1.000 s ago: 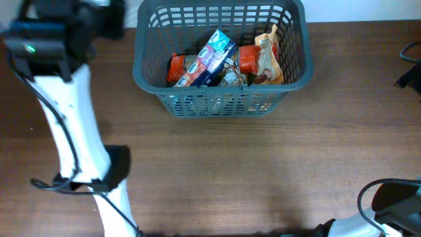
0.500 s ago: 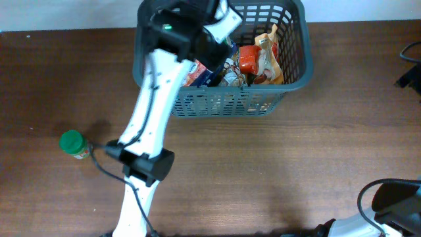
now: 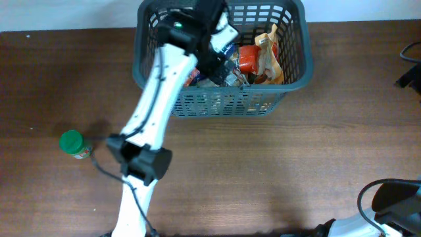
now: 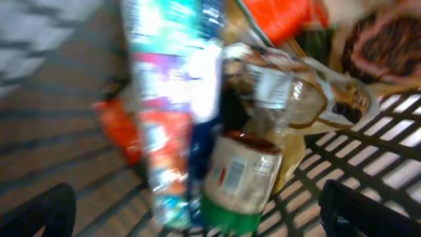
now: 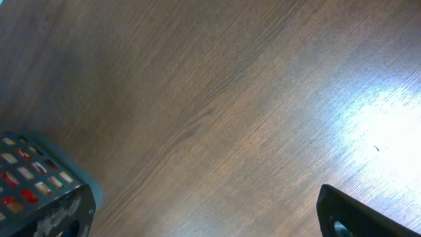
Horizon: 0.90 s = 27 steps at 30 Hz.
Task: Pack container
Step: 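Lift the jar into the basket and open the left gripper, then reach the left gripper to the front green-lidded jar and grasp it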
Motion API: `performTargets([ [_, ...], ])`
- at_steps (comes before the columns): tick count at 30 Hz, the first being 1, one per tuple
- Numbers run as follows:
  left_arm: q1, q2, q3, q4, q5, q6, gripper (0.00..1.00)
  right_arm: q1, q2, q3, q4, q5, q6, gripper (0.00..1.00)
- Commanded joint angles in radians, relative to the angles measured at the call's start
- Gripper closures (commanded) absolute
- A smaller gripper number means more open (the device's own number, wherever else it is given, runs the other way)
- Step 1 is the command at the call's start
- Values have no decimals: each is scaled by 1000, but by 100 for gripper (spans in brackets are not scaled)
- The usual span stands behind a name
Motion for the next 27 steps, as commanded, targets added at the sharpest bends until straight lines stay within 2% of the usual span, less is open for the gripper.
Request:
performTargets([
  [1, 111, -257, 70, 6, -54, -64, 1, -3, 2, -3, 0, 13, 11, 1],
  [5, 286, -383, 70, -11, -169, -184, 1, -3, 2, -3, 0, 13, 11, 1],
  [10, 582, -393, 50, -116, -165, -344, 0, -3, 2, -3, 0, 13, 11, 1],
  [12, 664, -366, 9, -167, -164, -414, 10, -3, 2, -3, 0, 13, 11, 2],
  [13, 690, -357, -25, -167, -139, -415, 15, -3, 2, -3, 0, 13, 11, 1],
  [15, 742, -338, -166, -165, -95, -423, 18, -3, 2, -3, 0, 13, 11, 1],
  [24, 856, -269, -652, -2, -92, -375, 18, -3, 2, -3, 0, 13, 11, 1],
  [25, 877, -261, -736, 31, -68, -323, 18, -3, 2, -3, 0, 13, 11, 1],
  [27, 888, -260, -806, 57, -68, -301, 17, -3, 2, -3, 0, 13, 11, 1],
])
